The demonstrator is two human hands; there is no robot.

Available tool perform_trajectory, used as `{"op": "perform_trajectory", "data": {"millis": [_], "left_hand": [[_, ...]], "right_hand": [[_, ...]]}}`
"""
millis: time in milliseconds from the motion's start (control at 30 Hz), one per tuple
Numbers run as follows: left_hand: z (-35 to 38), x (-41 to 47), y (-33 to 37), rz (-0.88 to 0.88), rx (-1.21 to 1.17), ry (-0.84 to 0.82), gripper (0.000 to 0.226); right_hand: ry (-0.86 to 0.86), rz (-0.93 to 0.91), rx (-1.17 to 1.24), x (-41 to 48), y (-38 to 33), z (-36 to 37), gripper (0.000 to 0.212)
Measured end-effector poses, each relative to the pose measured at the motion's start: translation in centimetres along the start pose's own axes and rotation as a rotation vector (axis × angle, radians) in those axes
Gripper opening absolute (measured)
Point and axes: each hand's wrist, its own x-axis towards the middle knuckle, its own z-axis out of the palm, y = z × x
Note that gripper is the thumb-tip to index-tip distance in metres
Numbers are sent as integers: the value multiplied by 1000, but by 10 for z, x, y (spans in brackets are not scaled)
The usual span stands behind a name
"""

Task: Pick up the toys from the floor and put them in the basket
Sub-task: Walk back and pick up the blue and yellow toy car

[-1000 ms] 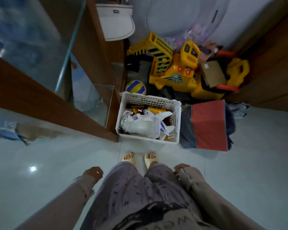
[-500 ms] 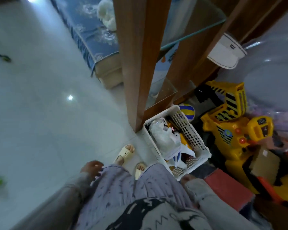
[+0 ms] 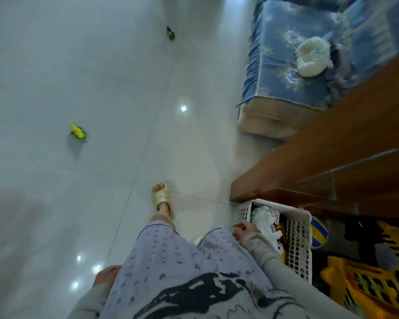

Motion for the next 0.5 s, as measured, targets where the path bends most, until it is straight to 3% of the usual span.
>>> {"op": "perform_trajectory", "data": {"millis": [167,300,500], "left_hand": [[-19,20,19,-34,-124,60,31],[-59,59,61,-93,-233,81,28],[-142,110,173,3,-317,26,17]], "right_hand": [[-98,-84,246,13,-87,-1,11],[-127,-100,197,34,-146,7,12],[-77,-27,197,66,-216,19,22]]}}
